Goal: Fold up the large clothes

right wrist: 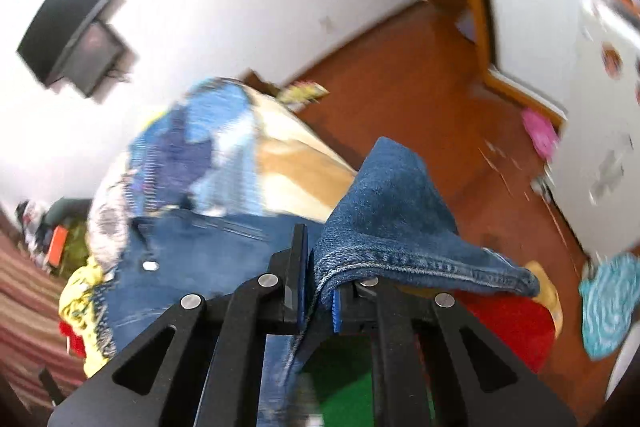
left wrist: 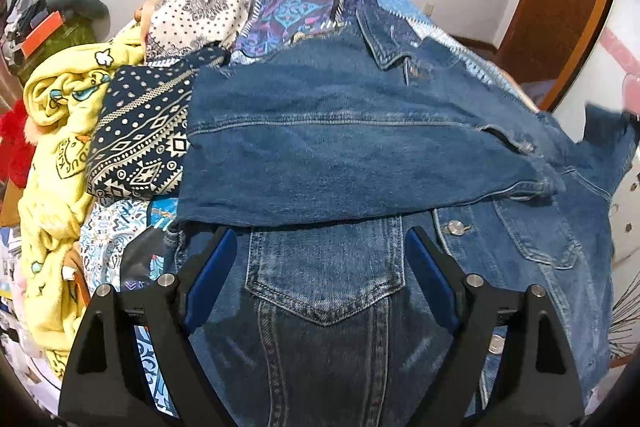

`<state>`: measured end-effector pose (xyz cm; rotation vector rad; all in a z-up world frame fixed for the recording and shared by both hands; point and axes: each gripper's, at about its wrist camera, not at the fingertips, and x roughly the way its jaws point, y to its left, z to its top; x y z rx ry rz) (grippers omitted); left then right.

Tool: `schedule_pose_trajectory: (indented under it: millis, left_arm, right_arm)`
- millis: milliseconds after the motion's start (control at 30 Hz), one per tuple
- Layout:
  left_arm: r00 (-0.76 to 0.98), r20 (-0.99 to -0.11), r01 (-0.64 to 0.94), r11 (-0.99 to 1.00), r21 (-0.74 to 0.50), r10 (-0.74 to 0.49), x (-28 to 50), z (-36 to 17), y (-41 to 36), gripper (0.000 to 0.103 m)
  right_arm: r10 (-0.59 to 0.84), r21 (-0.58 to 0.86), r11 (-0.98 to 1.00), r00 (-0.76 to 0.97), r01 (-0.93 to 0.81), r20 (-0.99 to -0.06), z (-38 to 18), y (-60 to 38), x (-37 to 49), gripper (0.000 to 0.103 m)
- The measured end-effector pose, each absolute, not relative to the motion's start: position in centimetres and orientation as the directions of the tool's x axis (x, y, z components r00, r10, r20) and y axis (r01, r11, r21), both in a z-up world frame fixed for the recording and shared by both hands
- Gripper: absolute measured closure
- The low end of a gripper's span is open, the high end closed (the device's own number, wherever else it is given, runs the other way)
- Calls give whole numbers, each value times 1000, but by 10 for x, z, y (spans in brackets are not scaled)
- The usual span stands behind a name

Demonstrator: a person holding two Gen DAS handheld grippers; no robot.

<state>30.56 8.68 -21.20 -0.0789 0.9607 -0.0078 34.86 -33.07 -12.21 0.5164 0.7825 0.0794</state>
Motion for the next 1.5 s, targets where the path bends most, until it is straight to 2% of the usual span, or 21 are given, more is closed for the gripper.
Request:
schedule_pose_trajectory:
  millis: [200,400,600,767,900,967,1100,1200,1267,1400,1500]
  left_arm:
    - [627,-777,-33,995,-99,-57,292,-193,102,15]
    - [654,-756,-42,996,-83,-35,279,-184,116,15]
    - [660,-751,-71,994,-84,-17,269,-182,133,14]
    - [652,-758,-89,993,-82,-4,268,-185,140,14]
    - [643,-766,-90,993,-72,3,271,-188,138,14]
    - [637,-771,-86,994,-67,3,273,-189,134,14]
    - [634,-773,-66,996,-51,2,277,-187,123,14]
    - [634,-773,-47,999,-27,8,283,-183,111,14]
    - [639,-769,-31,999,-13,10,288,-179,102,14]
    - [649,-761,8,1000,13,5,303,-170,77,14]
    - [658,-753,49,998,40,-3,318,-163,54,14]
  right_arm:
    - [370,441,891,743,-112,-557,-63,-236,357,95]
    - [489,442,858,674,-260,-553,-70,-143,373,95]
    - [562,464,826,521,-319,-642,-130,-69,382,95]
    - [533,412,840,402,-352,-744,-182,-25,374,95]
    - [505,392,848,316,-357,-804,-210,-13,370,95]
    - [507,405,843,274,-353,-817,-217,-16,368,91]
    - [510,435,837,188,-331,-839,-225,-25,363,91]
    - [531,459,814,136,-357,-836,-221,-35,354,79]
    - [534,441,804,158,-398,-831,-211,-45,342,67]
    - [511,360,813,266,-457,-817,-188,-73,323,62]
    - [509,343,831,349,-439,-787,-171,-104,319,56]
